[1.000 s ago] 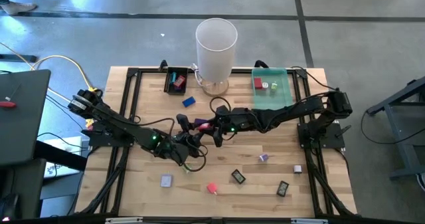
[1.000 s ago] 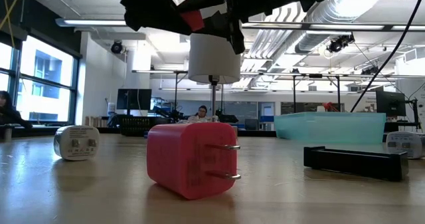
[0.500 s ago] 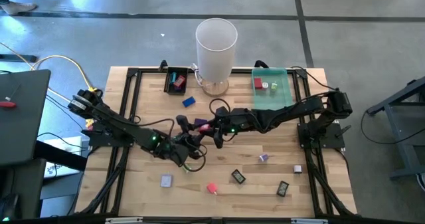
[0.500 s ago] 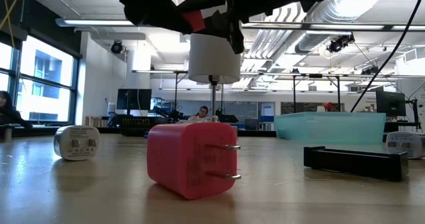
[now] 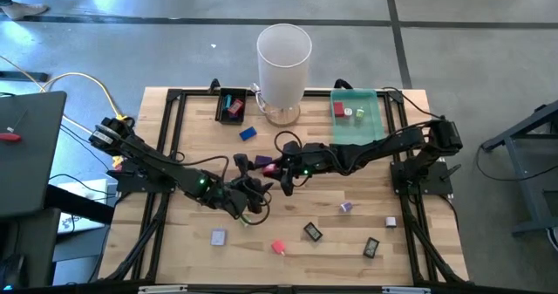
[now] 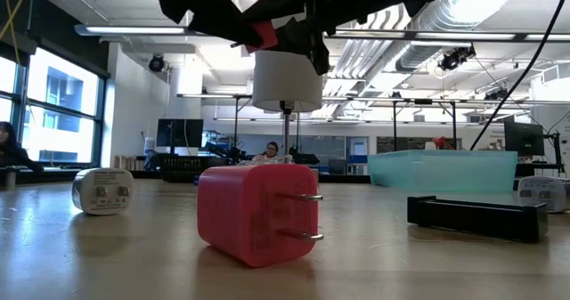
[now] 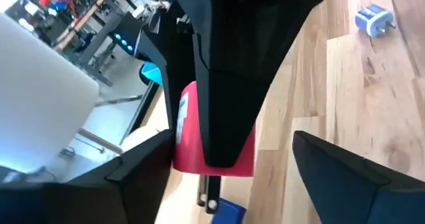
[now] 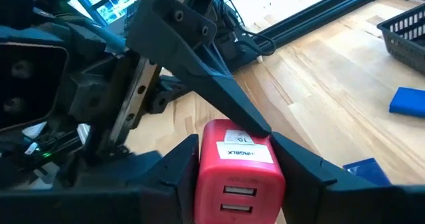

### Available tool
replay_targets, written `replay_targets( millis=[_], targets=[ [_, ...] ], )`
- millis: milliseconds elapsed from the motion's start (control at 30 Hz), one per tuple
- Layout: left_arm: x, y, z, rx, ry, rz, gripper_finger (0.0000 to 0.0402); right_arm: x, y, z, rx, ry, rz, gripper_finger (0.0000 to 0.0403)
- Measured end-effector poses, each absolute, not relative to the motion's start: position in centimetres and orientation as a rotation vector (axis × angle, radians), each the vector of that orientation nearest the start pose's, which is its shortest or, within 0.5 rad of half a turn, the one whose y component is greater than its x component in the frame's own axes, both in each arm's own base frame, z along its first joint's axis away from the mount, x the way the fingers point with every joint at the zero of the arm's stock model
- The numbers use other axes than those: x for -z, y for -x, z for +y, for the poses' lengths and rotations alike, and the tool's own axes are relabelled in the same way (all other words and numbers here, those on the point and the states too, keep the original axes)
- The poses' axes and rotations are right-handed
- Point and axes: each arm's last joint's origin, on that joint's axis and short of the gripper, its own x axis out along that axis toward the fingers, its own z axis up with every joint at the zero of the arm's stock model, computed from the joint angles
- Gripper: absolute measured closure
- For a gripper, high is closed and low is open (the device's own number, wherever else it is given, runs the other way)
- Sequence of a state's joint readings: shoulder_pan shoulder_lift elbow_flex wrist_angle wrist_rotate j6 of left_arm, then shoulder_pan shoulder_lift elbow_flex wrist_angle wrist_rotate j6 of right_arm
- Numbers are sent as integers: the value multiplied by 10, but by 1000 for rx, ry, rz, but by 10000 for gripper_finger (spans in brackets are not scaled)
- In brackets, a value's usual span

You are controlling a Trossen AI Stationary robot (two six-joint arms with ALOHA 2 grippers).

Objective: Pick & Place Office items
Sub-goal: Put the top pink adapter into the green bin

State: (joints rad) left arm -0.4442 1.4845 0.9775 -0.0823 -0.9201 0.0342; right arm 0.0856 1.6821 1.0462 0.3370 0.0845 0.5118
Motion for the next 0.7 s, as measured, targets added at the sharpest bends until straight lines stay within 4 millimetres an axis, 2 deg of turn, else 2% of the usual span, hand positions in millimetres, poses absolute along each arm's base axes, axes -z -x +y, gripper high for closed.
replay_targets(
  millis=[167, 300, 467, 700],
  targets=[
    [-253, -288, -114, -328, -355, 510, 83, -242, -365, 29, 122, -447, 354, 258],
    [-255, -281, -113, -270, -309, 545, 83, -252, -350, 25, 257, -405, 400, 258],
    [-256, -270, -107, -245, -238, 622, 83, -260, -321, 18, 491, -352, 514, 258],
    [-255, -272, -96, -151, -113, 689, 83, -267, -268, 3, 929, -281, 604, 258]
  ],
)
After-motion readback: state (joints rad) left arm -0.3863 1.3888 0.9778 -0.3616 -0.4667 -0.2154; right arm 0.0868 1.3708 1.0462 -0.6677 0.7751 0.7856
